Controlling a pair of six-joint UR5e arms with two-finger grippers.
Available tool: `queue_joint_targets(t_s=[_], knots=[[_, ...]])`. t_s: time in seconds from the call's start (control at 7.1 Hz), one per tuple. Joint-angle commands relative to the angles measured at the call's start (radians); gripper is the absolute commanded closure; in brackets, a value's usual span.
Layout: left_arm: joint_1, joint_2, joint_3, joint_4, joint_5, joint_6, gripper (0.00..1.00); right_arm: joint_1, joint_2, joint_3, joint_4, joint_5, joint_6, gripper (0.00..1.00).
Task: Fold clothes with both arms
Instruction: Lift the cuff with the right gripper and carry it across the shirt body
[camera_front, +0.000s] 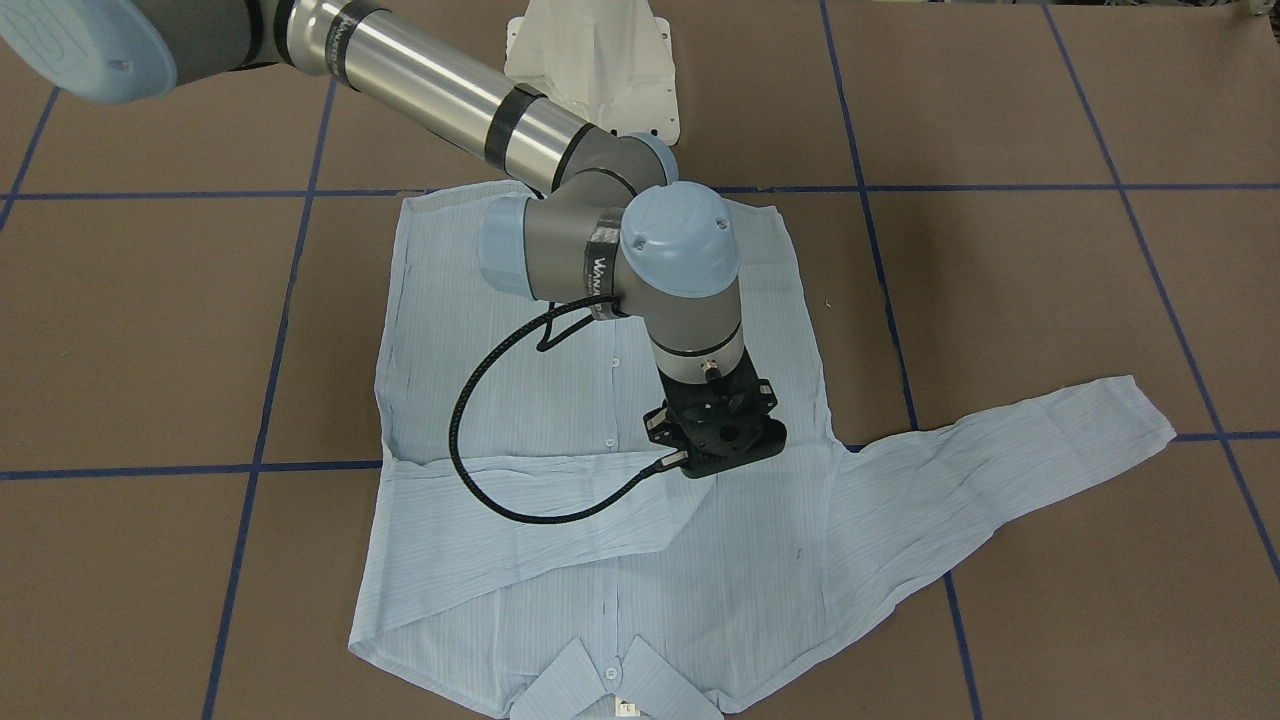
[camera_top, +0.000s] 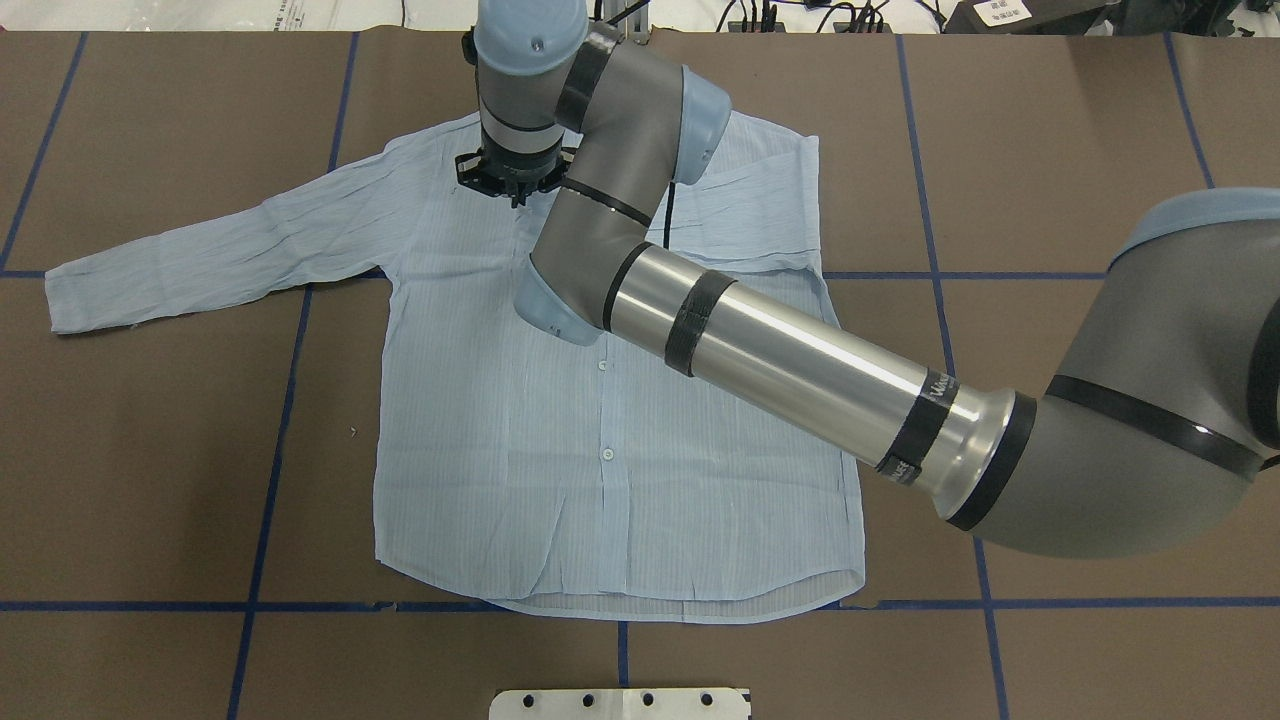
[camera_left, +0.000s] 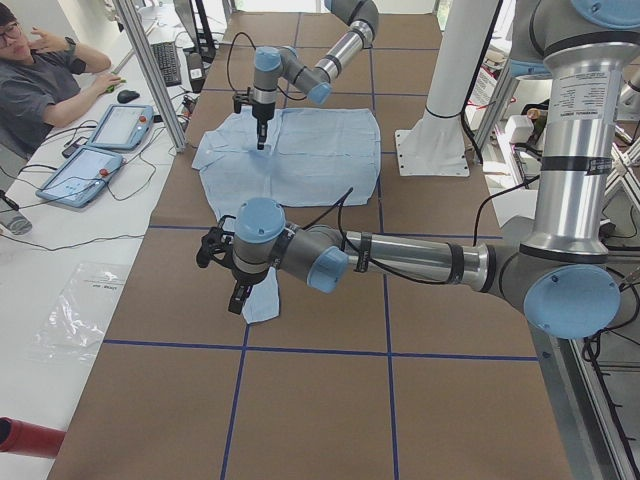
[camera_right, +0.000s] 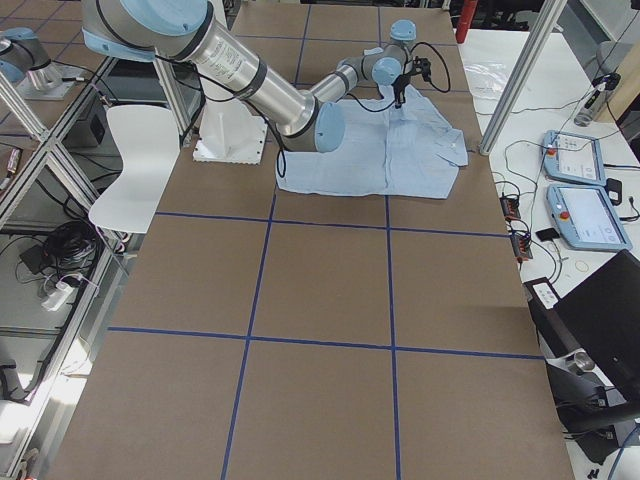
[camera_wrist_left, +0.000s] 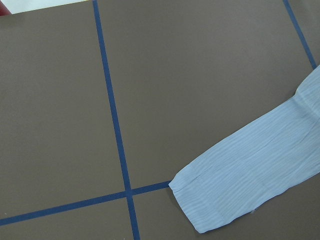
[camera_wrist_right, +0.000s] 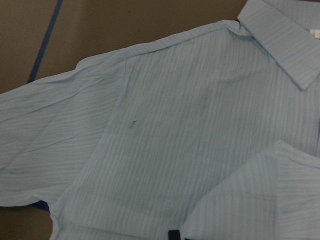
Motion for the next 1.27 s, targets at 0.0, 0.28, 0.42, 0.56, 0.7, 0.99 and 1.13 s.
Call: queue_joint_targets(t_s=[0.0,0.28,0.42,0.56,0.7,0.99,1.13], knots=[[0.003,-0.008,0.02,-0.001,0.0,0.001,0.01,-0.046,0.022,-0.029,0.097,-0.1,-0.002,0.0],[0.004,-0.014,0.039,-0.025,0.0,-0.046,0.01,-0.046,0.024,-0.024,0.097,-0.093,0.004,0.0],[0.006,-0.016,0.052,-0.061,0.002,-0.113,0.01,-0.046,0.024,-0.015,0.094,-0.089,0.019,0.0],[0.036,-0.014,0.077,-0.134,0.014,-0.222,0.01,-0.043,0.021,0.023,0.049,-0.083,0.045,0.0],[0.085,-0.008,0.113,-0.265,0.084,-0.369,0.01,-0.032,0.005,0.113,-0.092,-0.085,0.047,0.0],[0.26,0.022,0.161,-0.497,0.225,-0.651,0.01,0.012,-0.053,0.285,-0.368,-0.062,0.029,0.0],[0.323,0.038,0.164,-0.541,0.299,-0.749,0.01,0.062,-0.106,0.349,-0.415,0.025,0.015,0.0]])
